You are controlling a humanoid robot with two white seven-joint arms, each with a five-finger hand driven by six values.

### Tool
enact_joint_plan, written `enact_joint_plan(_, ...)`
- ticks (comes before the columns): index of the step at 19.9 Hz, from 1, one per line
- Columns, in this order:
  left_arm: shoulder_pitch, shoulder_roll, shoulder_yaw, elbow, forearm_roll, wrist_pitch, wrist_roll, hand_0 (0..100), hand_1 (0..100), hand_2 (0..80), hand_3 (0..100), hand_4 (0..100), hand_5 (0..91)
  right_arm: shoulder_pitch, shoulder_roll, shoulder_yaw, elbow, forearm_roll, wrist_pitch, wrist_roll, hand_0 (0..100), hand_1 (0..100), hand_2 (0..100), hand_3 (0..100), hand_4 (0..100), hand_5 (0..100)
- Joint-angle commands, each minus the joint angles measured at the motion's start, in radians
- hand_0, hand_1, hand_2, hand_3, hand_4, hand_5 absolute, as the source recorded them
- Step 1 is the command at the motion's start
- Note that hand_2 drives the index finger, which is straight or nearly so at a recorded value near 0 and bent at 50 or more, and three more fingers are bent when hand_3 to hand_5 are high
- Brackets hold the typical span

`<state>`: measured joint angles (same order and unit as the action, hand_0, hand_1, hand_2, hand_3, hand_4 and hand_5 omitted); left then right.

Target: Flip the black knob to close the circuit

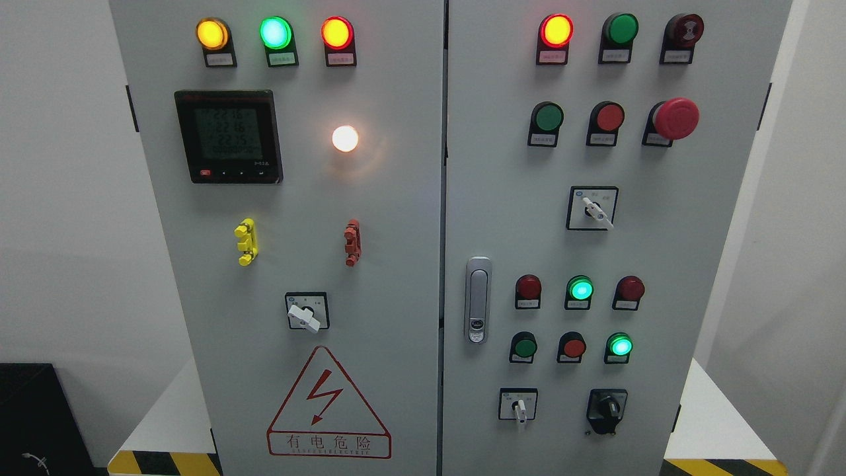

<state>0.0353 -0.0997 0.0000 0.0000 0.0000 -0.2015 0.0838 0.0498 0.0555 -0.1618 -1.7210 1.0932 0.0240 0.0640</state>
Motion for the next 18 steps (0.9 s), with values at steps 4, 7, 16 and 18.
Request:
enact_joint_plan(4, 0.0, 0.0, -0.02, 0.023, -0.021, 0.001, 0.001, 0, 0, 0.0, 0, 0, 0.0, -0.068, -0.012, -0.004, -0.028, 0.043, 0.033, 0.04, 0, 0, 78, 95, 75, 75)
enact_joint_plan(7, 0.0, 0.0, -0.02, 0.022, -0.021, 0.001, 0.001, 0, 0, 0.0, 0, 0, 0.0, -0.091, -0.023, 0.001, -0.025, 0.057, 0.05, 0.056, 0, 0, 77, 95, 75, 75)
enact_joint_plan(16, 0.0, 0.0, -0.02, 0.022, -0.021, 0.001, 0.001, 0, 0, 0.0, 0, 0, 0.0, -0.185, -0.049, 0.031, -0.012, 0.148, 0.053, 0.115, 0, 0, 77, 95, 75, 75)
enact_joint_plan(18, 0.0, 0.0, -0.02, 0.022, -0.021, 0.001, 0.001, 0, 0, 0.0, 0, 0, 0.0, -0.194, -0.049, 0.031, -0.008, 0.155, 0.054, 0.125, 0, 0, 77, 95, 75, 75)
